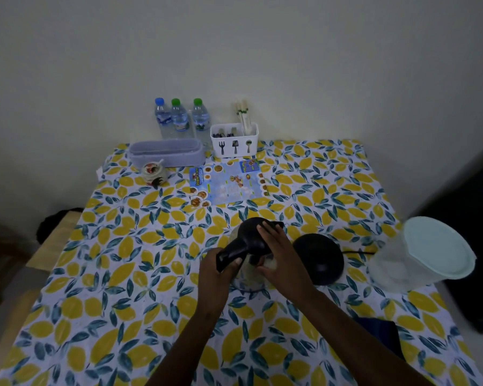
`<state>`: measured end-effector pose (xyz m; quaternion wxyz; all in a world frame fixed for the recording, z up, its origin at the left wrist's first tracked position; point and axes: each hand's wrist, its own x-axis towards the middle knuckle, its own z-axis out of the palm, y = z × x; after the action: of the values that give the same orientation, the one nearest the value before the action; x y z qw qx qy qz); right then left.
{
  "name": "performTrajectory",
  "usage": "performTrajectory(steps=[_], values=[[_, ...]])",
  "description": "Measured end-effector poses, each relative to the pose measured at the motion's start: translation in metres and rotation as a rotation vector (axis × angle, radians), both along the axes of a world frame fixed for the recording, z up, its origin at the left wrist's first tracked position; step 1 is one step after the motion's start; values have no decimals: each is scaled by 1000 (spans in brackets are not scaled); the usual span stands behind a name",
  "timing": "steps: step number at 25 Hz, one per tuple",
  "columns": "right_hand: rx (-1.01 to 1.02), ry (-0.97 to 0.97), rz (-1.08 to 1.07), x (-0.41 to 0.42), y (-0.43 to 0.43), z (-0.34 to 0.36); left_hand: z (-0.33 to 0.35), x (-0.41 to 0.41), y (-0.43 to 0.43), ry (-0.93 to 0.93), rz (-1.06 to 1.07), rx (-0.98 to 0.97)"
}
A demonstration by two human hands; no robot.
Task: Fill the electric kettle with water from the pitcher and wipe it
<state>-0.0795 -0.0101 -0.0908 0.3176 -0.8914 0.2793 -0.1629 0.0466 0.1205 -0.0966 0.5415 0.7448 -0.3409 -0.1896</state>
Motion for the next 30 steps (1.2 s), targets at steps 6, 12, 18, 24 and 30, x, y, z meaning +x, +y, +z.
performTrajectory(steps=[6, 12, 18, 24, 30], values=[[-77, -20, -205, -38, -16, 22, 21, -16, -43, 40, -155, -2], [-135, -18, -429, -83, -53, 37, 32, -43, -111, 72, -322, 77], [-121, 40, -517, -103, -74, 26, 21, -56, -149, 93, -408, 124], [-173, 45, -512, -98, -64, 8, 7, -50, -143, 73, -426, 182], [-205, 50, -474, -101, -64, 6, 5, -56, -139, -88, -400, 145]])
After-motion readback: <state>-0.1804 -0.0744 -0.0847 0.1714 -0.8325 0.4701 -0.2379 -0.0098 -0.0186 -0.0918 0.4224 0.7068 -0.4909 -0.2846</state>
